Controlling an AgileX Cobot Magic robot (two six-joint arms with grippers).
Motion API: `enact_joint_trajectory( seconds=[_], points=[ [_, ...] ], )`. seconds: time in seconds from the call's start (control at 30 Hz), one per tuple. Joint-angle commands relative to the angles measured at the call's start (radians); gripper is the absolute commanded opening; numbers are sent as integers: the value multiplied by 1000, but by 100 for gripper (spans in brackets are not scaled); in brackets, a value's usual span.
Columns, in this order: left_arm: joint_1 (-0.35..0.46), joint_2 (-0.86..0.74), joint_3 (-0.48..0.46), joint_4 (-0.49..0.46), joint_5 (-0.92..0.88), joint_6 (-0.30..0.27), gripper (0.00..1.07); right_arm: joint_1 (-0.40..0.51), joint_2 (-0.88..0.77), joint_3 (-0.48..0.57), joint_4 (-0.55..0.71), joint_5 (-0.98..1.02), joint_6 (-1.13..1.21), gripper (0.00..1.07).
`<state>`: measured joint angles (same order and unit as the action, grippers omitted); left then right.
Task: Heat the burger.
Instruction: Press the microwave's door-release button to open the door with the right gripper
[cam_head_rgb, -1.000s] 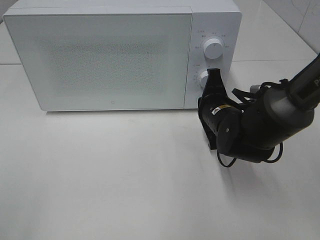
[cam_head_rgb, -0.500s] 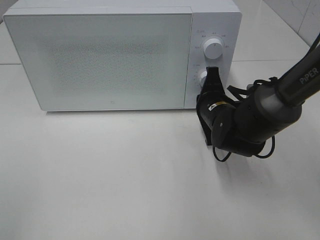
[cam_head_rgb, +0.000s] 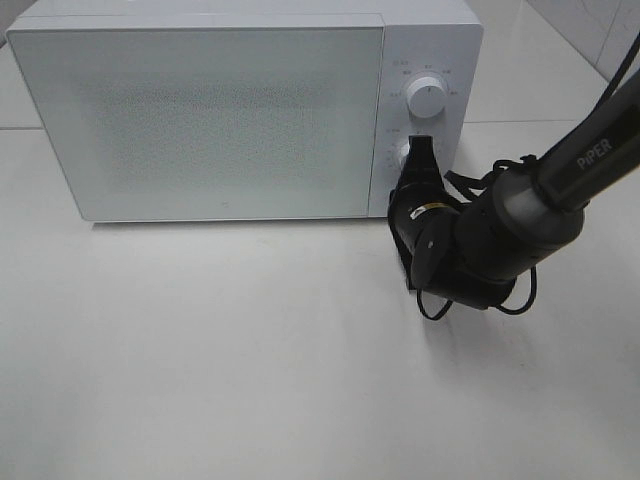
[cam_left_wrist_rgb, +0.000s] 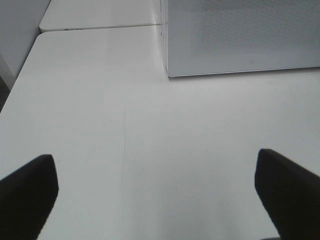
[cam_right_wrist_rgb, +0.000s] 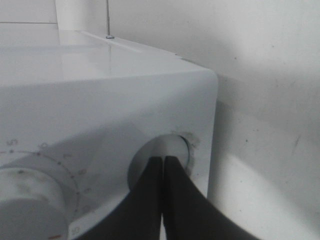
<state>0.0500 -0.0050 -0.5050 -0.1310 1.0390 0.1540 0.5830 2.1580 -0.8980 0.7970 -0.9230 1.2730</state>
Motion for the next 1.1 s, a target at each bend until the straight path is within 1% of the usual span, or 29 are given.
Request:
enact_joint_trajectory(
  seconds=[0.03,0.33,0.37,0.67,0.87,1.1],
  points=[
    [0,-20,2,-5,2,-1,100,-20,-4,-40,-21,-72,-11,0],
    [0,-20,2,-5,2,-1,100,-21,-4,-83,-21,-163,-38,0],
    [0,-20,2,-5,2,-1,100,-26,-1,-100,-29,-184,-49,0],
    [0,-19,2,-6,2,-1,100,-54,16,-169,-82,-194,-71,0],
    [0,-19,2,-6,2,-1,100,-55,16,-171,-82,-184,-79,0],
    [0,-19,2,-6,2,-1,100,-53,2,-158,-68,-128,-78,0]
  ],
)
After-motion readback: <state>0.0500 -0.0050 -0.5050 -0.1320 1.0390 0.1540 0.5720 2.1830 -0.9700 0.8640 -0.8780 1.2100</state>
